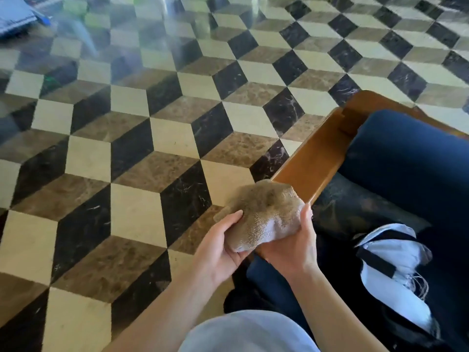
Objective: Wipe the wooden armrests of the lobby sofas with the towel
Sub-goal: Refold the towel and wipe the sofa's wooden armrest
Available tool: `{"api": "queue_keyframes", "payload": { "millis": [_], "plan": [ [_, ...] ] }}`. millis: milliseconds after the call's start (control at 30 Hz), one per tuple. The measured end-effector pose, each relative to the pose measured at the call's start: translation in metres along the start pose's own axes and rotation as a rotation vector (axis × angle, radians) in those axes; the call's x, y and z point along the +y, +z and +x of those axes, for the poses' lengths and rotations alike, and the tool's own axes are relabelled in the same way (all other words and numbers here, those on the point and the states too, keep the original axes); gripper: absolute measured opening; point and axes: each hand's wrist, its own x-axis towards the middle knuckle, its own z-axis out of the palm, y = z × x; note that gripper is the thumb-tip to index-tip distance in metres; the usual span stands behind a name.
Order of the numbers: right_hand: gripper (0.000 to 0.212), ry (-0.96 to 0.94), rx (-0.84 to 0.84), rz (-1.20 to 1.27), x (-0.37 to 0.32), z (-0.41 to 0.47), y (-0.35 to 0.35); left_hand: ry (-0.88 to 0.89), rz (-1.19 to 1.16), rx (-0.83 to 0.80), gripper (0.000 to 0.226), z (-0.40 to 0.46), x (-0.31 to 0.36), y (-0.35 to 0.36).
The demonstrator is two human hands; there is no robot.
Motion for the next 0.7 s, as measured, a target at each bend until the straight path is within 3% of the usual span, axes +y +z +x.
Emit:
{"api": "queue_keyframes", "payload": {
  "millis": [100,267,467,700],
  "plan": [
    [0.098,-0.016,-0.079,-0.011,-0.01,0.035,0.017,-0.015,-0.065,-0.115,0.02,0.019,0.033,0.017],
    [0.094,-0.064,-0.063,0.137,-0.03,0.077,0.046,0.008,-0.057,-0.162,0.023,0.058,0.078,0.057],
    [0.078,-0.183,0.252,0.349,-0.028,0.143,0.047,-0.105,0.295,-0.101,0.022,0.107,0.115,0.077],
    [0.055,-0.341,0.506,0.454,-0.002,0.22,0.048,-0.429,0.698,-0.127,0.029,0.189,0.2,0.041]
  ]
}}
